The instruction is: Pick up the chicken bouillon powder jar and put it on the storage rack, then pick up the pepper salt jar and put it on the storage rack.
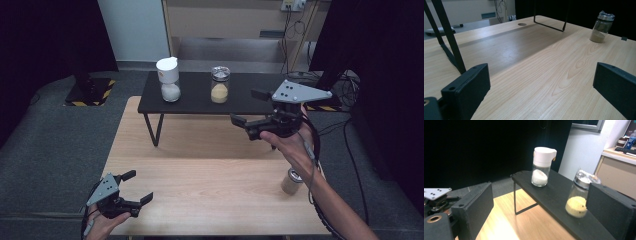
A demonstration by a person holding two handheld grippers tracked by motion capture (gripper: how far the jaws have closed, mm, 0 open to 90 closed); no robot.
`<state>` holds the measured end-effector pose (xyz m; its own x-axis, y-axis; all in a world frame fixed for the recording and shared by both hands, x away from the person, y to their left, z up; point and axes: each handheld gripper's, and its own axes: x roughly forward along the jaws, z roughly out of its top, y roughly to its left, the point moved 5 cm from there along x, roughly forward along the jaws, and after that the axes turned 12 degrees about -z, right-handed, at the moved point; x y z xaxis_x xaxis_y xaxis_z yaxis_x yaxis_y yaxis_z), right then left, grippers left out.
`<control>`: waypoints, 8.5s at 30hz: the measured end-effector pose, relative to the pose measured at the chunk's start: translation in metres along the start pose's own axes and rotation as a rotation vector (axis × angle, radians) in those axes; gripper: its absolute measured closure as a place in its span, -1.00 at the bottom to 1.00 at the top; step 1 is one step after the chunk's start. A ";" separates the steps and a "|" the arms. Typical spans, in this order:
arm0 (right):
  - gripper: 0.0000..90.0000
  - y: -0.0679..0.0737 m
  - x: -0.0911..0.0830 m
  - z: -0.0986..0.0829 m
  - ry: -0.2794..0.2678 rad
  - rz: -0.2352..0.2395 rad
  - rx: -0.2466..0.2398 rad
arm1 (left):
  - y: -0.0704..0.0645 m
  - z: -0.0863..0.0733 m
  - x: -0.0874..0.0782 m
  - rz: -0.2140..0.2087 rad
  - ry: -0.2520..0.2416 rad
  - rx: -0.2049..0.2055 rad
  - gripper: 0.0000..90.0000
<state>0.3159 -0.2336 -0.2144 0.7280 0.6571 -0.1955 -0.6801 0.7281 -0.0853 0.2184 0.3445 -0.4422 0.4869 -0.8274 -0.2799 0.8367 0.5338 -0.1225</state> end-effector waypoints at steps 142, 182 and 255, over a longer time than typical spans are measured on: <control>-0.84 0.004 -0.139 -0.221 0.106 -0.234 0.138 | 0.000 0.000 0.000 -0.009 0.004 0.004 -1.00; -0.84 0.001 -0.136 -0.237 0.092 -0.218 0.146 | 0.001 -0.001 -0.001 -0.020 -0.016 0.002 -1.00; -0.95 -0.040 -0.129 -0.210 0.247 -0.331 0.161 | 0.001 -0.001 -0.002 -0.016 -0.018 -0.003 -1.00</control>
<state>0.2313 -0.3881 -0.3907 0.8485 0.3310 -0.4128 -0.3771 0.9256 -0.0329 0.2183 0.3472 -0.4430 0.4777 -0.8390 -0.2605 0.8439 0.5207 -0.1293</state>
